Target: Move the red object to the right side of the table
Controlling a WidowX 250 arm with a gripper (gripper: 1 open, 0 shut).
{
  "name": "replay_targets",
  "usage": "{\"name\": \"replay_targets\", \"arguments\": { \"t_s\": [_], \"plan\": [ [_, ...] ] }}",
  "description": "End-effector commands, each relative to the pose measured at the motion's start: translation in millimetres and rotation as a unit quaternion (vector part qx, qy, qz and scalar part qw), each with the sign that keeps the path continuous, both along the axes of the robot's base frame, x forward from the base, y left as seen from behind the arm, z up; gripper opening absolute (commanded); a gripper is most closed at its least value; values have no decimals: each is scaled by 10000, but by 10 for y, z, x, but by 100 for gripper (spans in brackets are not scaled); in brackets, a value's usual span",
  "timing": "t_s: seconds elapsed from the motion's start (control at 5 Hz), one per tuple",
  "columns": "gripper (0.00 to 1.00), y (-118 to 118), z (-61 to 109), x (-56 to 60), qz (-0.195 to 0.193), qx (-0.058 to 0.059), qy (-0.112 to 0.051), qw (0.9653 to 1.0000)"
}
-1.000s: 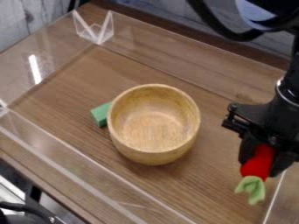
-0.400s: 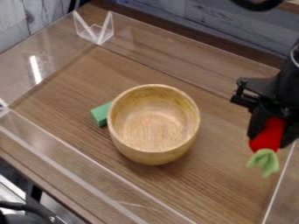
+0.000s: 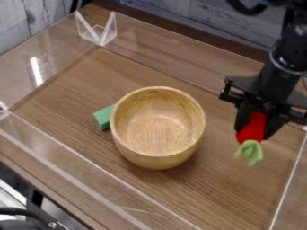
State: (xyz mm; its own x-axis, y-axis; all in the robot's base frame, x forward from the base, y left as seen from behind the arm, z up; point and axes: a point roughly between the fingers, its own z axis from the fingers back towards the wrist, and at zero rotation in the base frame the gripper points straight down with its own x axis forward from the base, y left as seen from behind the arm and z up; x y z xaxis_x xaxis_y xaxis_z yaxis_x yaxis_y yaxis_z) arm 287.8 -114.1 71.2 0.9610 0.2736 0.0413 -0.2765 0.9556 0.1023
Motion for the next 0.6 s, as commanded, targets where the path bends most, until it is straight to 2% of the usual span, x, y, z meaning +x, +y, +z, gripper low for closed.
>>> {"name": "replay_targets", "arguments": {
  "t_s": [0.0, 0.2, 0.4],
  "plan": [
    [0, -111, 49, 251, -180, -67, -189, 9996],
    [0, -207, -9, 396, -339, -38, -150, 9993],
    [0, -50, 29, 493, -203, 14, -95, 9997]
  ]
}}
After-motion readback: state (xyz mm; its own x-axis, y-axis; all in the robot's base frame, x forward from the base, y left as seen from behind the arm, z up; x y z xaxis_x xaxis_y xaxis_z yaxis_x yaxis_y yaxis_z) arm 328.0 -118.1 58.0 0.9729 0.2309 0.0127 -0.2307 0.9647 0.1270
